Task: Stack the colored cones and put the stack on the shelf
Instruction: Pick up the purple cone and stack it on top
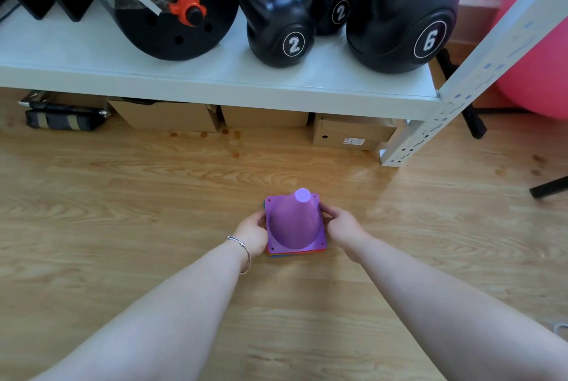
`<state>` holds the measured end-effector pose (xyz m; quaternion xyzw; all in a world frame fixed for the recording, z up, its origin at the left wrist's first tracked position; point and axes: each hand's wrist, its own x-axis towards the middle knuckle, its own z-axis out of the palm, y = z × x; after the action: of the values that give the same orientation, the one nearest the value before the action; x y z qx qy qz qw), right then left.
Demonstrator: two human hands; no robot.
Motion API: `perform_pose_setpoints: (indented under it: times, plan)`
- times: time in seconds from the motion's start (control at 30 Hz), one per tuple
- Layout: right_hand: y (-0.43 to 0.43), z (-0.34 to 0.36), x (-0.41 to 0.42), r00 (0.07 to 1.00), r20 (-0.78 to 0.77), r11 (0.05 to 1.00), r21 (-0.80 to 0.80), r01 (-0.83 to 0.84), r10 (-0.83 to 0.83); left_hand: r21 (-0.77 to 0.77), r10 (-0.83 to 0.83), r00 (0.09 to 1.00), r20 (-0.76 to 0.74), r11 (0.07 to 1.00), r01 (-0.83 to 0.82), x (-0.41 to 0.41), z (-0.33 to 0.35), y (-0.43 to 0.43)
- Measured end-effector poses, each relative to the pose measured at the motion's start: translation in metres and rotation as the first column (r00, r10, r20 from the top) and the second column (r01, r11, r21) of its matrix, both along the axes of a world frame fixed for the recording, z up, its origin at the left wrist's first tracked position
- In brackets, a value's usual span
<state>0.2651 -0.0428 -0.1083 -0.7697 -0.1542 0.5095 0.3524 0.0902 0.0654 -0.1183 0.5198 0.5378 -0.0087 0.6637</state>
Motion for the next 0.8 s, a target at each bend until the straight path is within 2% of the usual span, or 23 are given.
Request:
perform_pose_setpoints:
  times: [0.17, 0.4, 0.53, 0.63, 0.8]
  plan:
    - [0.002, -0.002, -0.002, 1.0, 0.009, 1.0, -0.007, -0.004, 0.004, -0.066, 0.054, 0.997, 0.055, 0.997, -0.05, -0.004, -0.003, -0.001]
    - [-0.004, 0.001, -0.003, 0.996, -0.036, 0.997, -0.018, 0.078, -0.079, -0.098, 0.13, 0.99, 0.058, 0.987, -0.124, 0.001, -0.003, 0.0]
    - [-0.001, -0.004, -0.002, 0.995, 0.047, 0.994, -0.057, 0.088, -0.086, -0.016, 0.093, 0.996, -0.003, 0.996, -0.093, -0.003, -0.029, 0.004]
    - [0.0, -0.008, -0.003, 0.996, 0.084, 0.996, -0.069, 0.048, -0.042, 0.055, 0.052, 0.998, -0.042, 0.997, -0.05, 0.001, 0.0, -0.004]
    - [0.003, -0.013, 0.002, 0.996, 0.076, 0.993, -0.101, 0.062, -0.054, 0.109, 0.032, 0.998, -0.06, 0.994, -0.025, 0.004, 0.008, -0.007]
